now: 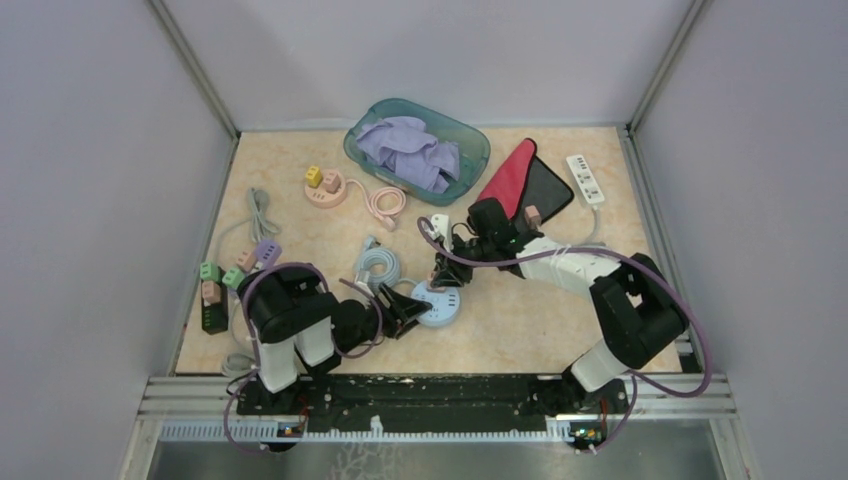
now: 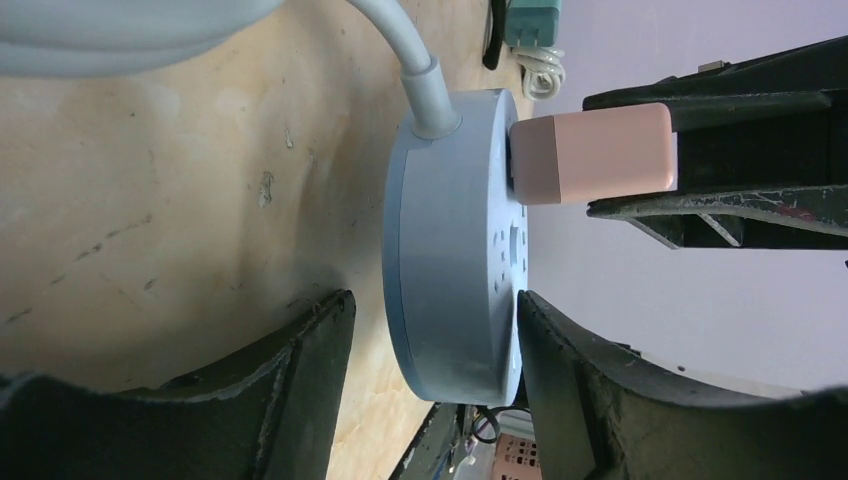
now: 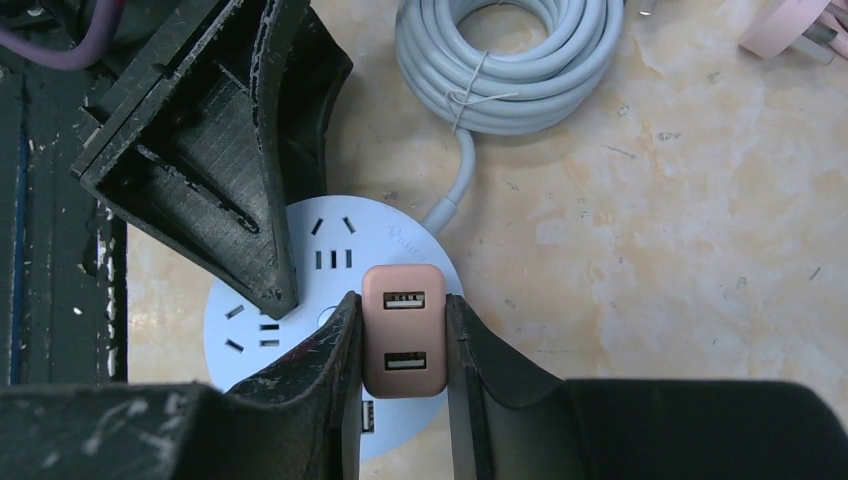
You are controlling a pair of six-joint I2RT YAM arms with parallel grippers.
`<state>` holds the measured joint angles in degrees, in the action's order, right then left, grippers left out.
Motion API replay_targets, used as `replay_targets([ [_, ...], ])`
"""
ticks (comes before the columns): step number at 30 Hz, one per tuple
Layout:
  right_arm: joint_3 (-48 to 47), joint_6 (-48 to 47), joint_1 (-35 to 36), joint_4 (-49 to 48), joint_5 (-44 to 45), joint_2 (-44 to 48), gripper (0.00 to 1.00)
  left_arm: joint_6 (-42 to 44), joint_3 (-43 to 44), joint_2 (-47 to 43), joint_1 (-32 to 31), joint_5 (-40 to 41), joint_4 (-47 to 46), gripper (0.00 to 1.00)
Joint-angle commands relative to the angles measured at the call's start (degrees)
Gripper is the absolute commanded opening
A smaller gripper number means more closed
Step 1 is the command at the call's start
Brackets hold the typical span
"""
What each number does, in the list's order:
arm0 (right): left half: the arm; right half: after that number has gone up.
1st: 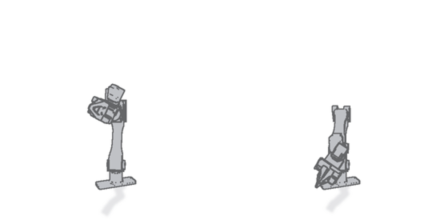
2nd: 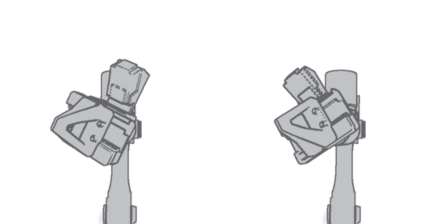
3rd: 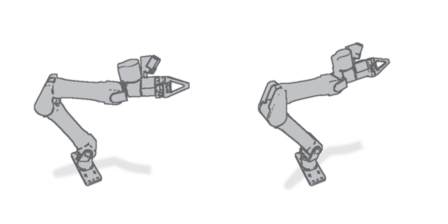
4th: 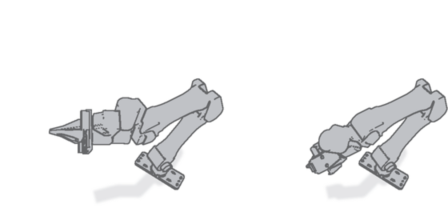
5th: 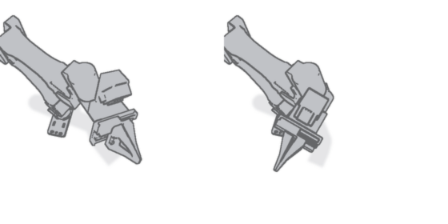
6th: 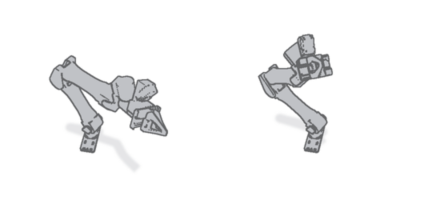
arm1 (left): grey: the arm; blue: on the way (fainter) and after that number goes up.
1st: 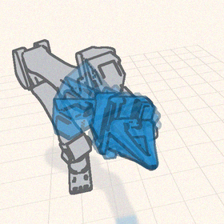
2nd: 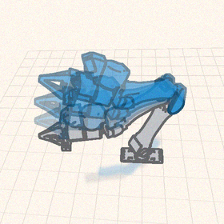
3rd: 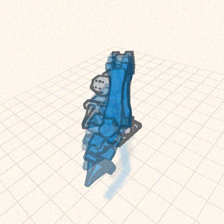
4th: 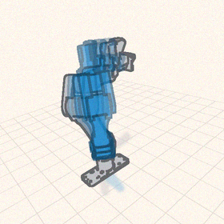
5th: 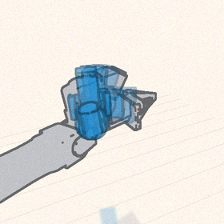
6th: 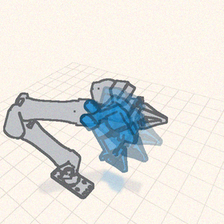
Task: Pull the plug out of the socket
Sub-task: Remove the plug from the socket.
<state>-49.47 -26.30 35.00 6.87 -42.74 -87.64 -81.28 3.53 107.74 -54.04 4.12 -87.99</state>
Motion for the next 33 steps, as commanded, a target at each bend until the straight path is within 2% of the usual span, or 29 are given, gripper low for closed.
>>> replay_targets([
  [1, -1.12, 1.61, -0.20, -6.57, -4.26, 0.03, 0.00, 2.51, -1.20, 3.34, 0.59, -0.37, -14.53, 0.68],
  [3, -1.21, 1.84, -0.20, -6.66, -4.56, -0.32, 0.00, 2.61, -1.08, 3.34, 0.94, -0.03, -14.50, 0.65],
  [5, -1.20, 2.32, -0.08, -6.70, -5.01, -0.59, 0.00, 2.46, -0.86, 3.59, 1.24, -0.20, -14.54, 0.54],
  [9, -1.20, 2.75, -0.01, -6.87, -5.40, -1.05, 0.00, 2.41, -0.50, 3.75, 1.64, 0.00, -14.54, 0.45],
  [13, -1.32, 1.85, 0.45, -6.00, -5.42, -1.81, 0.00, 3.57, -0.54, 2.64, 2.45, -0.17, -14.56, 0.26],
  [17, -1.50, 1.22, 1.13, -5.45, -4.85, -2.21, 0.00, 4.28, -1.09, 2.75, 3.26, -0.67, -14.50, 0.00],
  [20, -1.38, 2.68, 2.54, -6.43, -3.21, -2.08, 0.00, 4.00, -1.24, 3.57, 3.26, -0.85, -14.51, 0.00],
  [26, 0.06, 7.49, 8.00, -11.71, 7.66, -0.90, 0.00, 2.26, -1.69, 4.36, 3.26, -0.36, -14.50, 0.00],
  [29, 0.90, 8.37, 8.31, -14.26, 12.02, 0.01, 0.00, 2.69, -3.00, 3.31, 3.30, 1.05, -14.50, 0.00],
  [33, 1.69, 6.05, 6.38, -13.99, 9.59, 0.69, 0.00, 2.66, -4.41, 3.04, 3.52, 2.03, -14.51, 0.00],
])
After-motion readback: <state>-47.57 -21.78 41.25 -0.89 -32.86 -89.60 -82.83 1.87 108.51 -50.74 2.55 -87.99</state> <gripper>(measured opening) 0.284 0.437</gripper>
